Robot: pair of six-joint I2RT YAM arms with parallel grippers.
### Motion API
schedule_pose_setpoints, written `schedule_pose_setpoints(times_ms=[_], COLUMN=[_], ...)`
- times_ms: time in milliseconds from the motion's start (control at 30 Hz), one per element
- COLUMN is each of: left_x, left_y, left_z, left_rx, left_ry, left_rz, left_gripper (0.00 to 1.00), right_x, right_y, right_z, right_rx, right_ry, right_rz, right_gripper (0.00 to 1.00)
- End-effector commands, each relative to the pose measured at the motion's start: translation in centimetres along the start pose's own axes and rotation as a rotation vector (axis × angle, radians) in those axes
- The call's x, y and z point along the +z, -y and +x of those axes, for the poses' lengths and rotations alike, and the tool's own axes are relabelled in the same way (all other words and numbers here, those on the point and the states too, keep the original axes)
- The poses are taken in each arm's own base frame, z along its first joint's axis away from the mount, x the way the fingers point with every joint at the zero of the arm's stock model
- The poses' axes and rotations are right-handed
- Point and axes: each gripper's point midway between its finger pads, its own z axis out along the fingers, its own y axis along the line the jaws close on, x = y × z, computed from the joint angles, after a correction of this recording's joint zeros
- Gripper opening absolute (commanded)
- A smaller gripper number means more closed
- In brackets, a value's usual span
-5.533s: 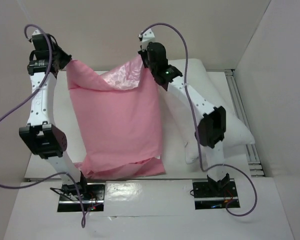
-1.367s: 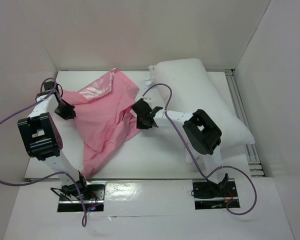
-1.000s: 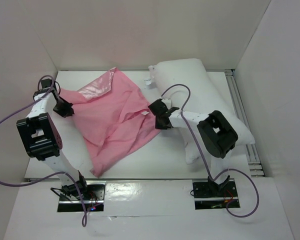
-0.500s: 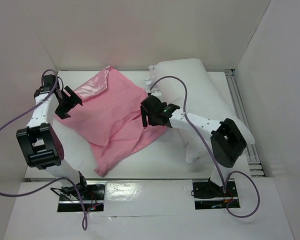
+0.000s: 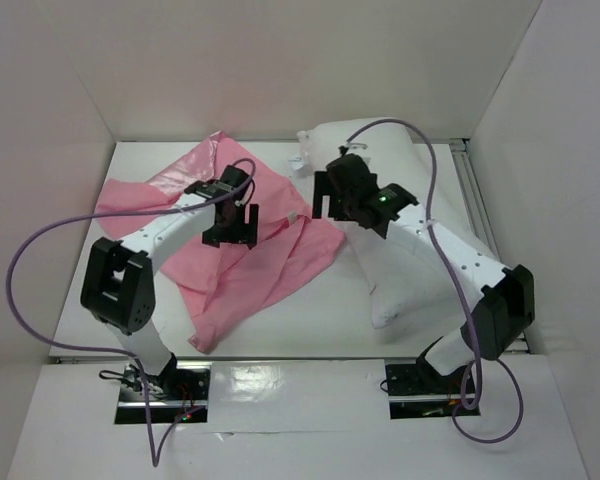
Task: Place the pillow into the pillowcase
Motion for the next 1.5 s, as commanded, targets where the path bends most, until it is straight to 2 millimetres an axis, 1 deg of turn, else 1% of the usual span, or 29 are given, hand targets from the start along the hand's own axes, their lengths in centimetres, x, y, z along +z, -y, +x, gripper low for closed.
schedule_pose_setpoints(times_ms=[0, 33, 233, 300, 333, 367, 400, 433, 467, 533, 567, 600, 667, 767, 800, 833, 867, 900, 933, 1000, 1033, 1100, 1133, 1167, 1200, 1233, 1267, 1300, 1467], left_x=[0.4, 1.1, 3.5, 4.6, 4.9, 4.7, 4.6, 4.3, 4.0, 3.2, 2.6, 2.3, 1.2, -0.2, 0.0, 0.0, -0.5, 0.1, 0.5, 0.8, 1.0, 2.1, 2.4, 3.0, 3.3, 3.6, 3.5, 4.2, 5.0], left_y=[-2.0, -1.6, -2.1, -1.6, -1.0, -0.6, -0.5, 0.0, 0.0, 0.4, 0.0, -0.3, -0.2, -0.4, -0.7, -0.8, -0.1, -0.7, -0.8, -1.2, -1.2, -1.7, -1.8, -1.7, -1.8, -2.3, -1.9, -2.4, -3.2], left_z=[-0.1, 0.1, 0.5, 0.7, 1.2, 0.8, 0.5, 0.0, -0.4, -1.9, -2.3, -2.9, -4.3, -5.4, -6.1, -6.1, -7.1, -7.5, -7.8, -9.2, -9.6, -10.3, -10.5, -10.9, -11.1, -11.4, -12.1, -12.3, -13.6], left_rx=[0.067, 0.089, 0.128, 0.131, 0.139, 0.134, 0.132, 0.118, 0.106, 0.089, 0.075, 0.063, 0.047, -0.025, -0.054, -0.066, -0.082, -0.101, -0.109, -0.138, -0.147, -0.174, -0.183, -0.191, -0.199, -0.213, -0.212, -0.213, -0.251], left_ry=[0.004, -0.008, -0.043, -0.073, -0.100, -0.090, -0.082, -0.074, -0.076, -0.048, -0.043, -0.036, 0.000, 0.028, 0.040, 0.030, 0.049, 0.038, 0.034, 0.042, 0.040, 0.020, 0.013, 0.004, 0.000, -0.002, 0.009, 0.003, -0.006], left_rz=[-0.193, -0.209, -0.310, -0.297, -0.265, -0.248, -0.244, -0.228, -0.216, -0.195, -0.198, -0.199, -0.187, -0.144, -0.122, -0.102, -0.050, -0.051, -0.047, -0.023, -0.015, 0.010, 0.020, 0.037, 0.044, 0.048, 0.068, 0.060, 0.101], left_gripper=[0.93, 0.93, 0.93, 0.81, 0.72, 0.53, 0.30, 0.00, 0.00, 0.00, 0.00, 0.00, 0.00, 0.00, 0.00, 0.00, 0.00, 0.00, 0.00, 0.00, 0.00, 0.00, 0.00, 0.00, 0.00, 0.00, 0.00, 0.00, 0.00], right_x=[-3.3, -4.1, -4.2, -4.5, -4.4, -3.7, -3.3, -2.8, -2.7, -0.1, 0.3, 2.8, 4.3, 8.9, 11.1, 12.3, 13.1, 13.7, 14.0, 13.2, 10.9, 8.6, 4.8, 3.1, 2.1, -1.7, -2.7, -5.9, -12.1], right_y=[4.1, 4.9, 8.6, 8.7, 9.1, 9.7, 9.7, 10.1, 10.2, 10.8, 11.2, 12.0, 12.8, 14.1, 14.8, 14.0, 13.7, 13.2, 12.7, 11.8, 10.9, 9.8, 8.8, 8.3, 8.3, 7.9, 7.4, 7.1, 4.2], right_z=[-3.9, -4.7, -4.5, -4.7, -4.8, -4.6, -4.6, -4.6, -5.9, -5.4, -7.1, -6.2, -7.6, -6.2, -4.2, -4.3, -3.7, -3.5, -3.9, -4.7, -6.9, -8.2, -10.4, -11.3, -10.3, -11.3, -10.2, -10.4, -4.6], right_rx=[0.033, 0.043, 0.083, 0.091, 0.088, 0.073, 0.062, 0.049, 0.024, -0.013, -0.014, -0.018, -0.016, -0.008, -0.002, 0.007, 0.009, 0.023, 0.029, 0.051, 0.061, 0.056, 0.052, 0.054, 0.028, 0.018, 0.000, -0.040, -0.195], right_ry=[0.083, 0.108, 0.084, 0.089, 0.085, 0.066, 0.053, 0.036, 0.052, -0.018, 0.009, -0.050, -0.040, -0.111, -0.174, -0.163, -0.176, -0.187, -0.169, -0.134, -0.061, 0.023, 0.111, 0.162, 0.161, 0.231, 0.227, 0.280, 0.227], right_rz=[0.069, 0.074, 0.115, 0.107, 0.107, 0.118, 0.108, 0.122, 0.124, 0.159, 0.182, 0.221, 0.278, 0.327, 0.342, 0.300, 0.278, 0.234, 0.206, 0.157, 0.110, 0.048, -0.010, -0.050, -0.074, -0.115, -0.163, -0.205, -0.426], right_gripper=[0.96, 0.96, 0.97, 0.97, 0.97, 0.97, 0.97, 0.98, 0.98, 1.00, 1.00, 1.00, 1.00, 1.00, 1.00, 1.00, 0.91, 0.39, 0.04, 0.00, 0.00, 0.00, 0.00, 0.00, 0.00, 0.00, 0.00, 0.00, 0.00])
